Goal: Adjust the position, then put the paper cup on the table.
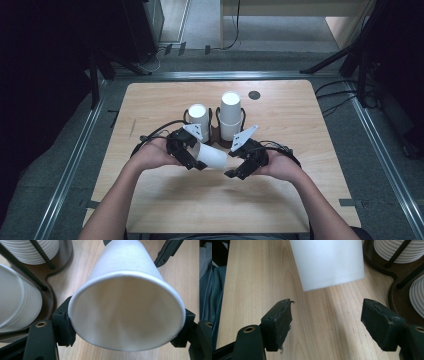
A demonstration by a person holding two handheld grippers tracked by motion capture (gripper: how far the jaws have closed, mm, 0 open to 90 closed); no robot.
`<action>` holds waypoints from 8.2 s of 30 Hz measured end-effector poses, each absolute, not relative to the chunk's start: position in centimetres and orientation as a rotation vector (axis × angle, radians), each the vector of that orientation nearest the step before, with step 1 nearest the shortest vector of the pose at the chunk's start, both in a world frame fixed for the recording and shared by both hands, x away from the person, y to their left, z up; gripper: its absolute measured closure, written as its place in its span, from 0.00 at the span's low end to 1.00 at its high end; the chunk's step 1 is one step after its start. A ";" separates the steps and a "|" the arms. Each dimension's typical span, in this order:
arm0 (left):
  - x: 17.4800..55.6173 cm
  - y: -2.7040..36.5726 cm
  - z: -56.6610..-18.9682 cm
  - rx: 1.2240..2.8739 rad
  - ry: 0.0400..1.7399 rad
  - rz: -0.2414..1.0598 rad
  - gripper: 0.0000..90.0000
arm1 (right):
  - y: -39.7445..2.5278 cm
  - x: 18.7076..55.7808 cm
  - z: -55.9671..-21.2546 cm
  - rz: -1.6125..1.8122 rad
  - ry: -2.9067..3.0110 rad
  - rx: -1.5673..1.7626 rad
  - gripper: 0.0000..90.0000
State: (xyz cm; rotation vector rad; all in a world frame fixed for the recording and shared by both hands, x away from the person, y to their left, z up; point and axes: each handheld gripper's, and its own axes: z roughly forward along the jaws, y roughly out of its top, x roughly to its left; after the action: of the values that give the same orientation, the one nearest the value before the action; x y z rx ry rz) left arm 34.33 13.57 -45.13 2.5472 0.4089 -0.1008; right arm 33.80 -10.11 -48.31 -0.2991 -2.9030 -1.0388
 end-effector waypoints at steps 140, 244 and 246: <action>32.4 11.2 -44.6 2.509 0.325 0.048 0.12 | -8.2 33.3 -48.5 -1.181 -2.830 -0.260 0.36; 31.4 20.4 -45.5 2.293 0.673 0.138 0.30 | -17.2 36.6 -47.5 -1.220 -2.919 -0.688 0.26; 31.5 20.7 -45.5 2.290 0.684 0.142 0.30 | -17.2 36.8 -47.5 -1.224 -2.917 -0.698 0.26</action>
State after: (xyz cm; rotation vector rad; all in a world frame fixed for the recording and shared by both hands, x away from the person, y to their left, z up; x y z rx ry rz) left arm 31.46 20.71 -45.49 2.2901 0.6837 0.1420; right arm 36.81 -17.18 -47.47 -0.6977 -2.9166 -1.2240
